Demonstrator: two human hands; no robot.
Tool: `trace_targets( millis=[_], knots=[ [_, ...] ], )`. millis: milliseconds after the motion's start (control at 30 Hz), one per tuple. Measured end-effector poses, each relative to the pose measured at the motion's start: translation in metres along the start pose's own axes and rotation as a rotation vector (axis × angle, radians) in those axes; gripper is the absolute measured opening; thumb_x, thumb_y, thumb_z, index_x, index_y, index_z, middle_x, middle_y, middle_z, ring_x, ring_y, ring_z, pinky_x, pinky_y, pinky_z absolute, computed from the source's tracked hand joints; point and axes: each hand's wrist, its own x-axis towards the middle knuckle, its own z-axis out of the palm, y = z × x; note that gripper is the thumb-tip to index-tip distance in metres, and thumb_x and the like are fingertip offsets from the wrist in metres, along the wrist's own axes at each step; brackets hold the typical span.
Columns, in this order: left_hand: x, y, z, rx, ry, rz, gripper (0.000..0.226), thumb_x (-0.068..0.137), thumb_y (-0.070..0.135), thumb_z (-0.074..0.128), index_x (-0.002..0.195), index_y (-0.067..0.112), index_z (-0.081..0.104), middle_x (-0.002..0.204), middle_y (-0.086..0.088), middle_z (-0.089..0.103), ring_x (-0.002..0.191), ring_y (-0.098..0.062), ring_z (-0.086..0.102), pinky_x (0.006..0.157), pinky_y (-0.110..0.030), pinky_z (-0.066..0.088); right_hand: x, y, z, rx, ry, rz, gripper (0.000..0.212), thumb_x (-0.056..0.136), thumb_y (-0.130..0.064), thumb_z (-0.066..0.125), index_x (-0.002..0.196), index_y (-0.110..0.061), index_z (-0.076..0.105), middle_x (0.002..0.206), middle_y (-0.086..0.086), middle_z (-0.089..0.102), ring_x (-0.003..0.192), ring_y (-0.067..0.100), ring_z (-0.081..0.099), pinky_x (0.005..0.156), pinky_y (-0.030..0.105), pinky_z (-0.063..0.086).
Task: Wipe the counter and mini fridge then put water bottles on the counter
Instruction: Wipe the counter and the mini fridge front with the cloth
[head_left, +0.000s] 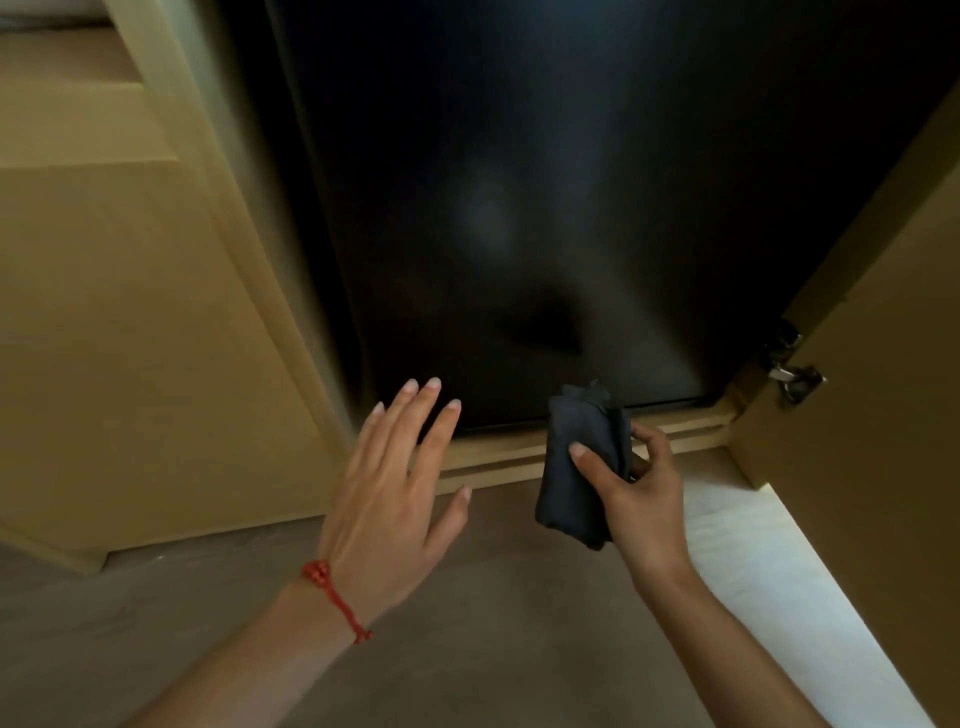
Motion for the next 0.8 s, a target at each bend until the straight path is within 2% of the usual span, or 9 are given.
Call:
trace_targets(
  millis=[67,167,400,567,667,800],
  knots=[
    [0.002,0.007,0.011,-0.013,-0.034,0.027,0.059,0.086,0.037,0.038,0.135,0.005,0.037,0.142,-0.019,0.04,0.135,-0.027,0.026,0.107,-0.054,0.021,-0.001,0.005,-0.016,-0.016,0.022,0.027,0.038,0.075,-0.018,0.074,0.092,-0.038,0.046,0.09,-0.013,0.058,0.07,-0.011,0.061,0.048,0.01,0.048],
    [0.0,0.017,0.027,-0.053,-0.095,0.042,0.058,0.087,0.037,0.039,0.136,0.005,0.036,0.144,-0.02,0.037,0.136,-0.026,0.022,0.113,-0.045,0.017,-0.01,0.015,-0.039,-0.052,0.035,0.091,0.038,0.075,-0.022,0.073,0.096,-0.039,0.047,0.09,-0.014,0.06,0.072,-0.004,0.063,0.051,0.014,0.051],
    [-0.012,0.043,0.037,-0.079,-0.252,0.04,0.058,0.087,0.038,0.038,0.133,0.003,0.039,0.142,-0.024,0.038,0.135,-0.035,0.026,0.108,-0.052,0.024,-0.037,0.014,-0.074,-0.083,0.133,0.212,0.035,0.076,-0.02,0.074,0.093,-0.038,0.049,0.082,-0.012,0.063,0.068,-0.002,0.064,0.049,0.015,0.051],
    [-0.006,0.057,0.005,-0.059,-0.316,0.119,0.058,0.088,0.039,0.037,0.134,0.004,0.037,0.141,-0.022,0.039,0.134,-0.032,0.025,0.108,-0.049,0.023,-0.051,-0.018,-0.102,-0.124,0.163,0.304,0.041,0.075,-0.022,0.074,0.106,-0.029,0.049,0.091,-0.007,0.064,0.075,0.007,0.065,0.051,0.014,0.052],
    [0.002,0.068,-0.028,-0.074,-0.355,0.131,0.058,0.088,0.04,0.037,0.134,0.004,0.037,0.142,-0.021,0.039,0.134,-0.033,0.027,0.109,-0.047,0.021,-0.061,-0.051,-0.116,-0.131,0.138,0.351,0.039,0.074,-0.022,0.075,0.099,-0.037,0.05,0.093,-0.005,0.066,0.077,0.007,0.067,0.055,0.017,0.054],
    [0.017,0.092,-0.08,-0.094,-0.399,0.15,0.058,0.087,0.039,0.037,0.134,0.005,0.038,0.142,-0.02,0.04,0.134,-0.034,0.029,0.109,-0.047,0.02,-0.081,-0.112,-0.129,-0.155,0.138,0.379,0.039,0.074,-0.02,0.076,0.096,-0.039,0.05,0.087,-0.005,0.066,0.067,0.0,0.065,0.05,0.014,0.049]
  ],
)
